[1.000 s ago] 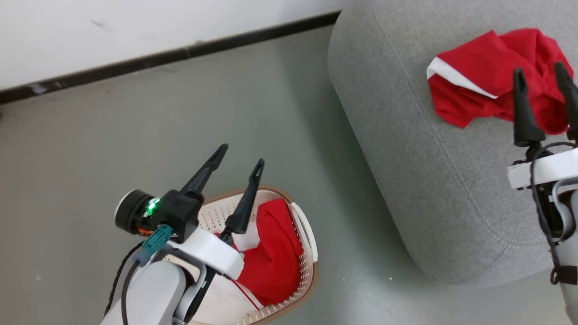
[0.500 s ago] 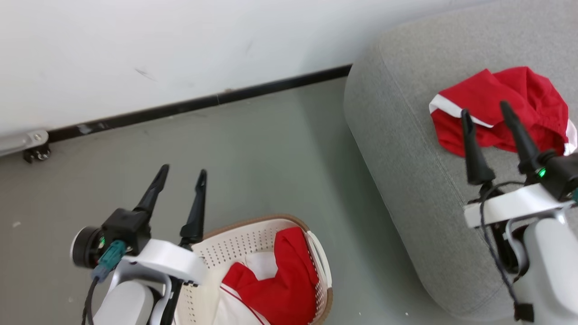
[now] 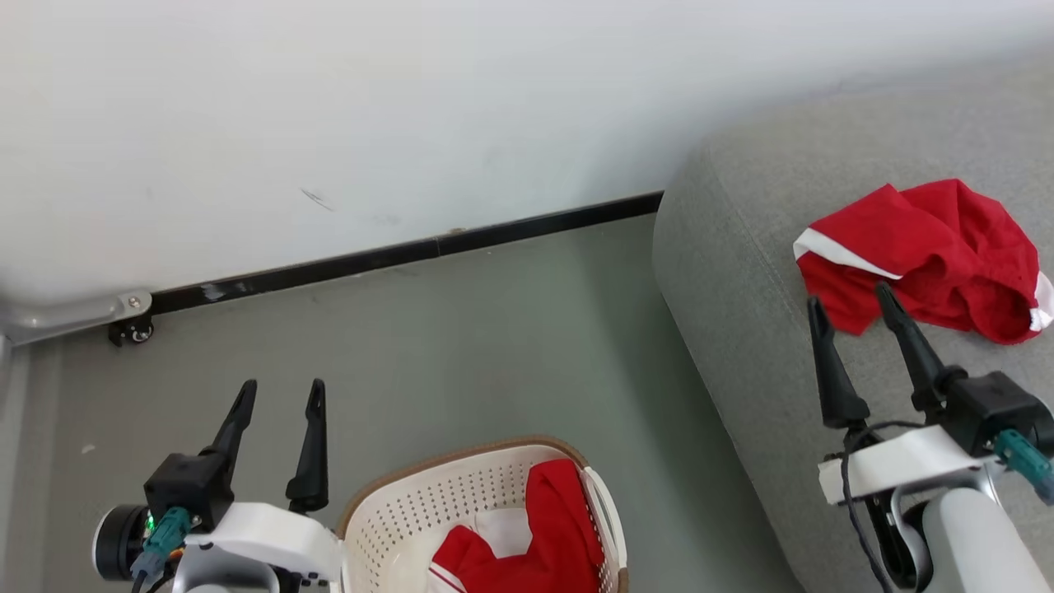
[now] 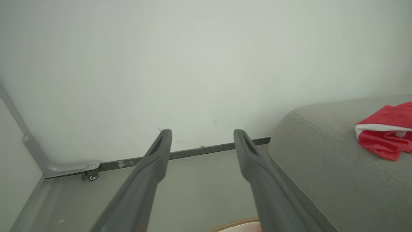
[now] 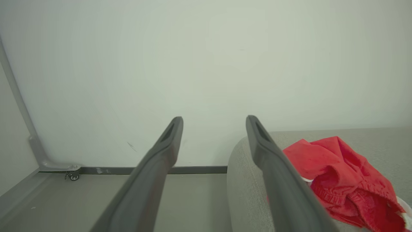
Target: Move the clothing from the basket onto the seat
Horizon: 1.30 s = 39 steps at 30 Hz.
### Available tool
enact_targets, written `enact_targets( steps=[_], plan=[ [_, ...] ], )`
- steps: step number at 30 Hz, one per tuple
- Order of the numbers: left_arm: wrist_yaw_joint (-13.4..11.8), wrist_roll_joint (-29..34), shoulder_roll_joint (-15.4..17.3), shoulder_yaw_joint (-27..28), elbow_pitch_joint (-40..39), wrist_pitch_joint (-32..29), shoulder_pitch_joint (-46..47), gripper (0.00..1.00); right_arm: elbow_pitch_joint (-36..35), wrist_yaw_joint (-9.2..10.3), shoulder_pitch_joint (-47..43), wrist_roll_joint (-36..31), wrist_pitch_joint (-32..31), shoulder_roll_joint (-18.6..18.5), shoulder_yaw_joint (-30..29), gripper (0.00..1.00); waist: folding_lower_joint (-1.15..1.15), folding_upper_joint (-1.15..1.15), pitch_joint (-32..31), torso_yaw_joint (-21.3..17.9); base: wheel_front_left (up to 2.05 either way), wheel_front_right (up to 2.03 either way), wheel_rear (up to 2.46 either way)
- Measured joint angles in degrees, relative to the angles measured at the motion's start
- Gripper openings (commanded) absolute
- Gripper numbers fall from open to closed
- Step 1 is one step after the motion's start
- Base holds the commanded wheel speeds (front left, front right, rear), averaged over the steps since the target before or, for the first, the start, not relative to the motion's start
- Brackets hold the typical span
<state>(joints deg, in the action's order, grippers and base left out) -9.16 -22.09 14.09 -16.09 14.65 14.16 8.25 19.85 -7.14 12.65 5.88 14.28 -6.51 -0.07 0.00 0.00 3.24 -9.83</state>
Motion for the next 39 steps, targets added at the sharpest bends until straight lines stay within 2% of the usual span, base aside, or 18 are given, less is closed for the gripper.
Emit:
enact_targets(
  steps=[8,20,39],
  plan=[
    [-1.65,0.73,-0.33,2.07,-0.34,0.0,-3.61,1.0,-1.31,0.0,-5.78,-2.92,0.0,1.55,-2.59,1.0,0.0,0.0,-2.7,1.15,0.0,0.0,0.0],
    [-1.94,1.93,-0.58,3.49,-0.88,0.0,-6.53,1.0,-3.25,0.01,-11.79,-5.81,0.0,3.59,-5.02,1.0,0.0,0.0,-5.34,2.54,0.0,0.0,0.0],
    [-1.83,3.56,-2.12,4.43,-2.97,0.0,-8.23,1.0,-6.21,0.0,-13.88,-6.15,0.0,4.01,-3.09,1.0,0.0,0.0,-5.28,3.15,0.0,0.0,0.0]
  ],
)
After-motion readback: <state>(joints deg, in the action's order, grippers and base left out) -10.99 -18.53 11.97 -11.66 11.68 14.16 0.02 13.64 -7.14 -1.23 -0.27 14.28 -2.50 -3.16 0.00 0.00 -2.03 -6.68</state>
